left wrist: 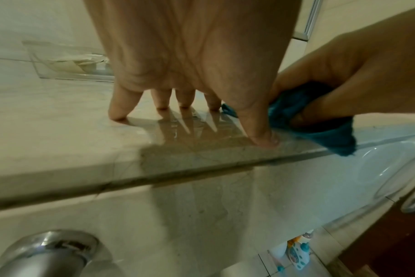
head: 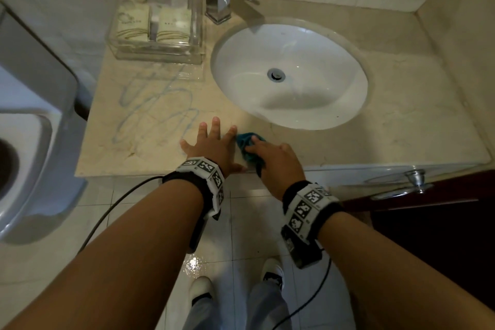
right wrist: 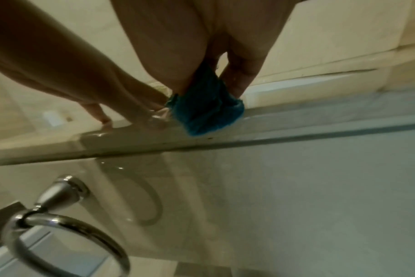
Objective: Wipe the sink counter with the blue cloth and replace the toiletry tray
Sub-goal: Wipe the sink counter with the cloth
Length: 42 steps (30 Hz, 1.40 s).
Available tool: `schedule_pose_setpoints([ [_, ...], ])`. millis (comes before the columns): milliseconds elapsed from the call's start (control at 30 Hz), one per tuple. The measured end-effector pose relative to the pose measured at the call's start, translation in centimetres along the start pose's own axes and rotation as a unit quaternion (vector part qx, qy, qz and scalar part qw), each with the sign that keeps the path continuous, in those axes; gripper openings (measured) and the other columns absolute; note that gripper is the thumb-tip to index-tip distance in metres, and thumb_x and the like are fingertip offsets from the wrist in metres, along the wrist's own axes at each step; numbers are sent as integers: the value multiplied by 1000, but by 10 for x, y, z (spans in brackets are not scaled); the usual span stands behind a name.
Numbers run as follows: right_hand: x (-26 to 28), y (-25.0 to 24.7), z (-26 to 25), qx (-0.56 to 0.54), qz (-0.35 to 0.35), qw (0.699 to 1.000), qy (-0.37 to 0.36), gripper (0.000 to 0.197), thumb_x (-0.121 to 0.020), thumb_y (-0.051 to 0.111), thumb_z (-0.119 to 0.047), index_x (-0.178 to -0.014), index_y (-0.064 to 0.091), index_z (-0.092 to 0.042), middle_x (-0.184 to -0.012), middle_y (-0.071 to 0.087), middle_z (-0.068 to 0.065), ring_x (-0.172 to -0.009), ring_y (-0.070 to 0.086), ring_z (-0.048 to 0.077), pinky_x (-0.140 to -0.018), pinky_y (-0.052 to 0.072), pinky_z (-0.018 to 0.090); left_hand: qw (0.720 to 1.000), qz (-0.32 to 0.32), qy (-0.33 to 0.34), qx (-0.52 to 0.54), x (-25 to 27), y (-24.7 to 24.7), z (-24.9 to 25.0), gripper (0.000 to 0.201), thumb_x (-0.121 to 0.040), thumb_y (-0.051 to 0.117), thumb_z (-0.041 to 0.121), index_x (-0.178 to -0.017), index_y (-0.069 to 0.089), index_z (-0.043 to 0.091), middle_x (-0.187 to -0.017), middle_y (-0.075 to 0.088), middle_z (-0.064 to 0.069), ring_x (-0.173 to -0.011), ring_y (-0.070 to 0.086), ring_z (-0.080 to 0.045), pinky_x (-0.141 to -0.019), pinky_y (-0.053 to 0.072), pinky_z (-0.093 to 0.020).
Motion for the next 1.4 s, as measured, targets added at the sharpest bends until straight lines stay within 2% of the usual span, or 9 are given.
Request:
schedule_pose_setpoints([
  [167, 8, -48, 89, -50, 77, 991, 94, 48, -79, 55, 5, -119, 63, -20, -129, 60, 10, -108, 59, 35, -103, 44, 35, 1000, -3, 11, 7, 1, -1, -1, 103, -74, 64, 65, -148, -4, 41, -158, -17, 2, -146, -10, -29, -109, 13, -67],
  [367, 9, -54, 147, -64, 113, 958, 257, 47, -85, 50, -4, -128, 55, -24, -128, 56, 20, -111, 55, 37, -105, 40, 30, 1000, -5, 9, 6, 3, -2, -1, 103, -75, 63, 65, -148, -4, 40, -158, -17, 2, -146, -10, -28, -110, 12, -67],
  [500, -8, -21, 75, -58, 64, 984, 154, 46, -88, 49, -12, -129, 51, -33, -129, 51, 16, -107, 53, 37, -103, 40, 33, 1000, -16, 5, 1, 4, -3, 0, 104, -74, 63, 66, -148, -5, 42, -158, -18, 3, -146, -11, -27, -110, 13, -67],
  [700, 4, -5, 27, 30, -14, 999, -33, 50, -90, 49, -10, -133, 46, -36, -149, 33, -16, -111, 45, 27, -101, 37, 32, 1000, -18, 2, 10, 4, -5, -2, 105, -72, 66, 65, -148, -3, 43, -158, -16, 5, -147, -9, -26, -111, 13, -66],
  [867, 10, -43, 104, 48, 36, 993, 100, 53, -87, 50, -4, -134, 47, -29, -149, 37, -6, -110, 47, 35, -101, 37, 35, 1000, -5, 11, 13, 4, -4, -2, 104, -73, 64, 66, -148, -4, 42, -159, -16, 5, -147, -10, -25, -110, 13, -66],
  [967, 7, -38, 95, 64, 44, 987, 143, 53, -90, 45, -2, -137, 43, -26, -151, 33, -3, -111, 44, 34, -100, 37, 34, 1000, 0, 14, 6, 3, -2, -3, 105, -73, 63, 67, -148, -5, 42, -159, -16, 5, -147, -10, -25, -110, 14, -67],
  [1233, -13, 4, -24, 53, 12, 998, -26, 43, -92, 51, -20, -133, 44, -33, -150, 33, -11, -108, 45, 30, -93, 38, 32, 999, 41, -7, 26, 0, -2, -6, 116, -69, 66, 68, -151, -5, 26, -160, -8, 7, -147, -3, -22, -111, 15, -64],
  [1333, 1, 7, -2, 48, -4, 997, -63, 46, -91, 49, -13, -131, 47, -36, -148, 37, -14, -106, 47, 27, -94, 41, 33, 999, 35, -6, 23, 2, -3, -7, 114, -70, 64, 69, -151, -4, 26, -159, -11, 7, -147, -4, -21, -113, 14, -62],
  [1400, 5, -10, 45, 14, 24, 999, -23, 47, -87, 53, -8, -126, 54, -33, -142, 47, -6, -108, 54, 31, -100, 45, 38, 999, 32, -2, 25, 2, -3, -7, 114, -70, 64, 68, -151, -4, 26, -159, -12, 7, -147, -5, -21, -113, 13, -62],
])
Point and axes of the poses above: each hand's wrist, its own x-axis away from the middle knuckle, its own y-axis out of the palm, z = x × y, the point moved 9 cm from there along -x, towards the middle knuckle
